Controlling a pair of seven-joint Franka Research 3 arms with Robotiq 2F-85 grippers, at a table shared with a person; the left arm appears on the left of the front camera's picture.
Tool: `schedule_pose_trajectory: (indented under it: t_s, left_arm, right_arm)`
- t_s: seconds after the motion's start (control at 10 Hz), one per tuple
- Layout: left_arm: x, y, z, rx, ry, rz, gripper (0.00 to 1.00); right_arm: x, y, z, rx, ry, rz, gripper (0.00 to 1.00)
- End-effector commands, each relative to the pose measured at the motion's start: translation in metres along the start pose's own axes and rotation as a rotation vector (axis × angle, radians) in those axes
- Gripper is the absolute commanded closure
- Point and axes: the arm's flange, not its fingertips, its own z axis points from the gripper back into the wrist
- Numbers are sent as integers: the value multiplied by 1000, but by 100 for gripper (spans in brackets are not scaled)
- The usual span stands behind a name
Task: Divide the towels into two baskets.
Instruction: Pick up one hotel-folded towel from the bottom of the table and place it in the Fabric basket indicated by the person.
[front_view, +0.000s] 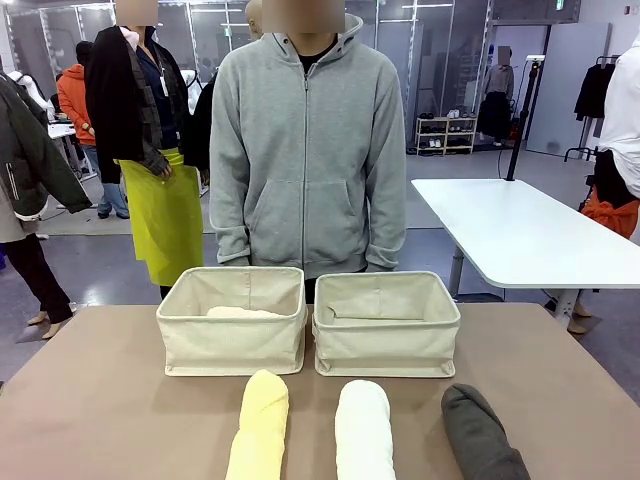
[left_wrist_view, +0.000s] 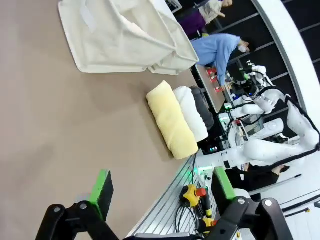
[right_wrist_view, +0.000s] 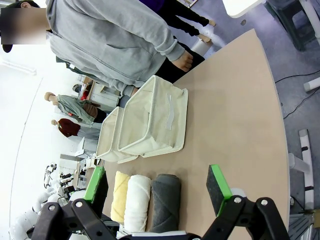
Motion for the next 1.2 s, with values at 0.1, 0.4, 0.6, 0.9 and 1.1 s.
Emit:
schedule_pose_trajectory:
  t_s: [0.1, 0.4, 0.6, 0.9, 1.1]
  left_arm:
    - [9, -13, -7, -8, 27, -8, 0]
    - [9, -13, -7, -8, 27, -8, 0]
    - [9, -13, -7, -8, 27, -8, 0]
    - [9, -13, -7, -8, 27, -8, 0]
    - [9, -13, -7, -8, 27, -8, 0]
  right_arm:
    - [0, 2, 1, 10, -6, 3, 0]
    - [0, 2, 1, 10, -6, 3, 0]
    - [0, 2, 1, 10, -6, 3, 0]
    - [0, 2, 1, 10, -6, 3, 0]
    - [0, 2, 1, 10, -6, 3, 0]
